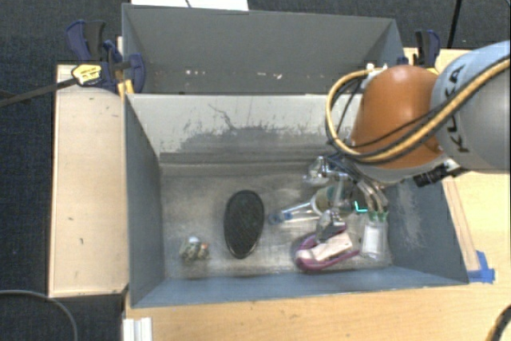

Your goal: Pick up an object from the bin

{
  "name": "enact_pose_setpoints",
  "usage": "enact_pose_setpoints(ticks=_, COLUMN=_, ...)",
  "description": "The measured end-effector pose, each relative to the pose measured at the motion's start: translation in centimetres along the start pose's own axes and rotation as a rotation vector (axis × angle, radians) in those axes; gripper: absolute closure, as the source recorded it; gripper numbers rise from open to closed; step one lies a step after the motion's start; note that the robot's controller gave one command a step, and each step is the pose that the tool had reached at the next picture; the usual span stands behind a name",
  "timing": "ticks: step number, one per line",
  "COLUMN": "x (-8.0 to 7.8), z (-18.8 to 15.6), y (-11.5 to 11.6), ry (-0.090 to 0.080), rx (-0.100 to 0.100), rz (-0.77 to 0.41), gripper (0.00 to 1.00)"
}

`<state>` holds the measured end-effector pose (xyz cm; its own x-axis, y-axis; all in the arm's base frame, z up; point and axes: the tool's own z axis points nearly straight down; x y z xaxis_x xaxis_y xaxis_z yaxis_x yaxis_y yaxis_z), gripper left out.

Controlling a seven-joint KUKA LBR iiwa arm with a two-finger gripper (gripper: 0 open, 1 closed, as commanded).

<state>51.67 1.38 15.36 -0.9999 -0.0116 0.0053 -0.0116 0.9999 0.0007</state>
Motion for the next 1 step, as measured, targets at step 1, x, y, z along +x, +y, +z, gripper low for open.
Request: enact_pose_setpoints(ticks=1, x=-3.88, z=8.03, y=-0.62, ry=-0.021, rx=0.0, rz=-0.131, gripper=0.0)
